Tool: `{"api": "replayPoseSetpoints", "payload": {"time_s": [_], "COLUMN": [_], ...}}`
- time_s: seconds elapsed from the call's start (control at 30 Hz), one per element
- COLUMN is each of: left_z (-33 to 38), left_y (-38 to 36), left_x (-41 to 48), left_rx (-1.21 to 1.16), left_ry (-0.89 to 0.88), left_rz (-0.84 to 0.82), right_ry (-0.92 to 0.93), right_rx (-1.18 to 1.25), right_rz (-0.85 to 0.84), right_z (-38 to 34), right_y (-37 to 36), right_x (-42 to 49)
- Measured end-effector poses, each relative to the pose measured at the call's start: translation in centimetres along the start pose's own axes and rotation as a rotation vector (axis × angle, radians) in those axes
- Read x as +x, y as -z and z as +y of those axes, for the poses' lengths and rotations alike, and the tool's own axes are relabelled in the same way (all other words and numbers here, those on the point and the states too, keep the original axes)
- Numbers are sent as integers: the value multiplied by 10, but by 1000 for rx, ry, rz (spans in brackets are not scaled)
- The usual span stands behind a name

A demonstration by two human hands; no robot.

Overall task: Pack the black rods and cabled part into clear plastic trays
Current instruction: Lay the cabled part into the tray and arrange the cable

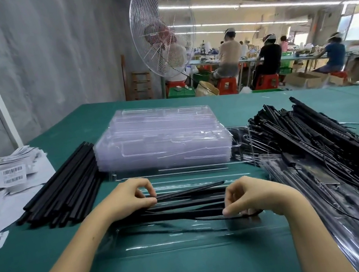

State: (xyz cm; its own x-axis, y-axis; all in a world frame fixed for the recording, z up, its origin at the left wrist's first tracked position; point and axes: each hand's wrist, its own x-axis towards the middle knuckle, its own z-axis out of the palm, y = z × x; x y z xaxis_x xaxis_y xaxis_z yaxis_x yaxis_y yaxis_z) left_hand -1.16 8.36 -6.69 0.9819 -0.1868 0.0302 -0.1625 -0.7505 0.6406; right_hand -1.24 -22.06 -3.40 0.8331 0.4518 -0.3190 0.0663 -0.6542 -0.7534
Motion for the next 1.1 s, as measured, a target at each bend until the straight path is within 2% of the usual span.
{"api": "replayPoseSetpoints", "payload": {"time_s": [0.37, 0.53, 0.73, 0.9, 1.1], "left_z": [1, -12, -25, -21, -19], "left_y": [17, 30, 39, 34, 25], "left_x": [-11, -22, -29, -23, -18], "left_rx": [-84, -138, -30, 112, 183], "left_ry": [-3, -31, 16, -7, -70], "left_rz": [-127, -39, -94, -22, 35], "right_ry": [55, -13, -42, -59, -108], "right_rx": [-56, -158, -141, -145, -286], "right_rz": [207, 156, 115, 113, 88], "right_z": [3, 9, 11, 10, 3], "right_y": [0, 0, 1, -2, -6], "right_x": [9, 11, 12, 12, 11]}}
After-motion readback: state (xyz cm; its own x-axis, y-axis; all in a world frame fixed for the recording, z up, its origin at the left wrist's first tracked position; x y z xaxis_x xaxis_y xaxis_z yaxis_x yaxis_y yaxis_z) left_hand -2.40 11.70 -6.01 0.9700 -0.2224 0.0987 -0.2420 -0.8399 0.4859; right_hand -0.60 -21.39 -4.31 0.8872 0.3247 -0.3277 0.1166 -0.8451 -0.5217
